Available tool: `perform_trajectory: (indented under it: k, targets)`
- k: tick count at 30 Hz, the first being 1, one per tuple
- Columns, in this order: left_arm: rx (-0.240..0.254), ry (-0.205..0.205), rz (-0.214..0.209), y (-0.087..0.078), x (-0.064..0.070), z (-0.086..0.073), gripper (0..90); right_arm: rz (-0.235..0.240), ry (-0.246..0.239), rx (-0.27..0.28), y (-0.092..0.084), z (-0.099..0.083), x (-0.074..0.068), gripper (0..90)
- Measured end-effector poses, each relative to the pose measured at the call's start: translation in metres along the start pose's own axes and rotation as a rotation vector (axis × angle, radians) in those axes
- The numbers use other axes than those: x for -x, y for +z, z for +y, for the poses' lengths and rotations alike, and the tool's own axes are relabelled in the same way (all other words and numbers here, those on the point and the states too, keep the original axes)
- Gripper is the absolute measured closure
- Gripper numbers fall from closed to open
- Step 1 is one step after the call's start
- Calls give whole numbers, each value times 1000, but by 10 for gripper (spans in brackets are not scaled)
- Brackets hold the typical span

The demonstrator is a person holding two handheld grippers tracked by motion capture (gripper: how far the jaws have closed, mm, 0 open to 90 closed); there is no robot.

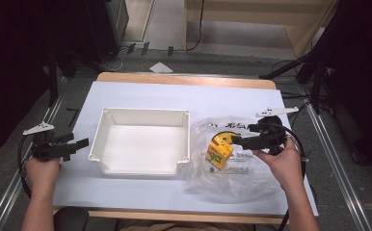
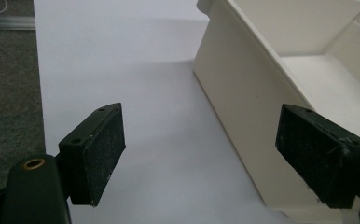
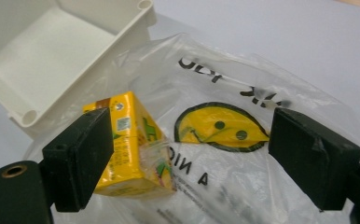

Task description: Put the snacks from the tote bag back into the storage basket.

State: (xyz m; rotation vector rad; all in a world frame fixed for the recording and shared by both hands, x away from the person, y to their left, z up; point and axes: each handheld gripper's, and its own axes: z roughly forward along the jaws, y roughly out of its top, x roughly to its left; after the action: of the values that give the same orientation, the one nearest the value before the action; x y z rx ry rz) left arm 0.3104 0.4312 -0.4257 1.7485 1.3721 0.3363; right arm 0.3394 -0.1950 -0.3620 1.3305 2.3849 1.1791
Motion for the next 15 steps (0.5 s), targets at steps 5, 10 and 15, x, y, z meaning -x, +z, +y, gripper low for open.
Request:
perform_trajectory:
  k: [5, 10, 15]
  targets:
    - [-1, 2, 0, 0, 0, 0, 168, 21, -16, -12, -2, 3, -8, 154]
    - [1, 2, -1, -1, 0, 0, 168, 32, -44, -24, -2, 7, -19, 209]
    - [0, 3, -1, -1, 1, -1, 168, 45, -57, -32, 0, 9, -24, 219]
